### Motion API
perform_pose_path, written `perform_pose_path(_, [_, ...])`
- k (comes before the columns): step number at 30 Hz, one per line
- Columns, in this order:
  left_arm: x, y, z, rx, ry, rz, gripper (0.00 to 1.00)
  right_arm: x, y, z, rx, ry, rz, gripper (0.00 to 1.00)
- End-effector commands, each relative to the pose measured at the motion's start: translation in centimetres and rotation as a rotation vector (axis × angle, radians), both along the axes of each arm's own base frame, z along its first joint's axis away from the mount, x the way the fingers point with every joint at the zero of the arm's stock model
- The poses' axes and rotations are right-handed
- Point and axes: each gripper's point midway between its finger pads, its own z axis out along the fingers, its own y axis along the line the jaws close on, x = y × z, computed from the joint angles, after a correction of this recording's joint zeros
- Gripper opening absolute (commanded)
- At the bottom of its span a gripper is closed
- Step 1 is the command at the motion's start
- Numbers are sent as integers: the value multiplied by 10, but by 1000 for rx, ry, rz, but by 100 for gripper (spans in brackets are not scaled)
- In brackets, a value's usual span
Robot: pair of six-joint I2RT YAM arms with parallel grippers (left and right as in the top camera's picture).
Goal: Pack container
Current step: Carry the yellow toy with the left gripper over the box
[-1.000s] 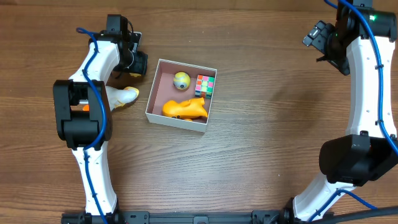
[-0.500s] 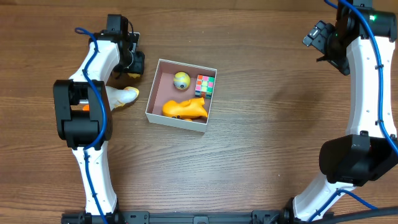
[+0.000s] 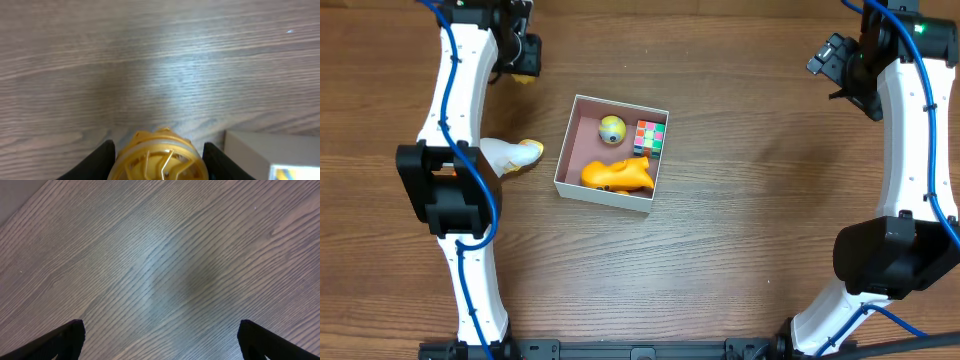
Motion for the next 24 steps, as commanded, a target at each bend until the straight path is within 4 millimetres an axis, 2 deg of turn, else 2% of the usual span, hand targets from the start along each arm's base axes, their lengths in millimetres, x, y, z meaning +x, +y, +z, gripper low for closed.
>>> perform_pose_path(1, [-4, -21, 30, -3, -23, -31, 43, 0, 1, 7, -4, -21, -2, 100])
perform_pose_path(3, [-11, -29, 37, -1, -7, -49, 44, 0, 1, 7, -4, -21, -2, 100])
perform_pose_path(6, [-28, -56, 44, 1, 31, -102, 44, 0, 1, 7, -4, -21, -2, 100])
perform_pose_path(14, [-68, -122, 38, 19, 127, -247, 44, 0, 1, 7, -4, -21, -2, 100])
perform_pose_path(18, [-85, -148, 36, 29, 158, -308, 42, 0, 1, 7, -4, -21, -2, 100])
perform_pose_path(21, [-93, -157, 31, 36, 185, -331, 40, 0, 1, 7, -4, -21, -2, 100])
perform_pose_path(24, [-99, -156, 18, 45, 227, -333, 37, 0, 1, 7, -4, -21, -2, 100])
